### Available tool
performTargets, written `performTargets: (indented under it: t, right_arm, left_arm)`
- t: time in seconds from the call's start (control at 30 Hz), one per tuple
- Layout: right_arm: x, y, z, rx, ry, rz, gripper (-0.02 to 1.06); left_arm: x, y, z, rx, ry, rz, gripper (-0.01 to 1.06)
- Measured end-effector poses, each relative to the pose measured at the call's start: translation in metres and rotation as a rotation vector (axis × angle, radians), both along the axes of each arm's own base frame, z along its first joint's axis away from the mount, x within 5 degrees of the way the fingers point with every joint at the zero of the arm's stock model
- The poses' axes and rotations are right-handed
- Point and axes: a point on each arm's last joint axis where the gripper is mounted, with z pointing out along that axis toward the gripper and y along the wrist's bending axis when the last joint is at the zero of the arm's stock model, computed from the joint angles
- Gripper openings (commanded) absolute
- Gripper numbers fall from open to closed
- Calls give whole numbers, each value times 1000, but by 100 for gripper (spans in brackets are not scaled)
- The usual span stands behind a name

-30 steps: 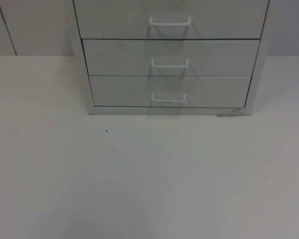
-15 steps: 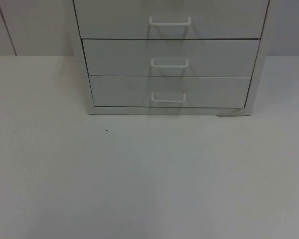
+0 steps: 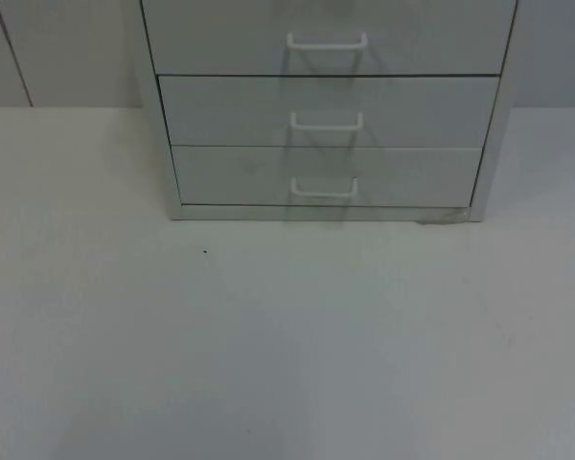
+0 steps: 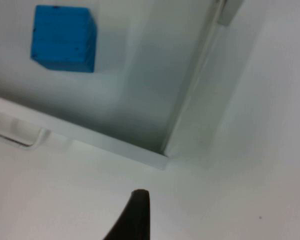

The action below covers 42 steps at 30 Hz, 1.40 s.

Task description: Open the drawer with the left hand, place the block into the drawer with the right hand, then close the drawer with the left hand.

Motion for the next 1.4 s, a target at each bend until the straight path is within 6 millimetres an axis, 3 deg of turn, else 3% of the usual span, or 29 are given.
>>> performTargets:
  t: [1.4]
  right_arm:
    - [0,-4,0,16,-2,-55,105]
  left_arm:
    - [0,0,0,0,0,0,105]
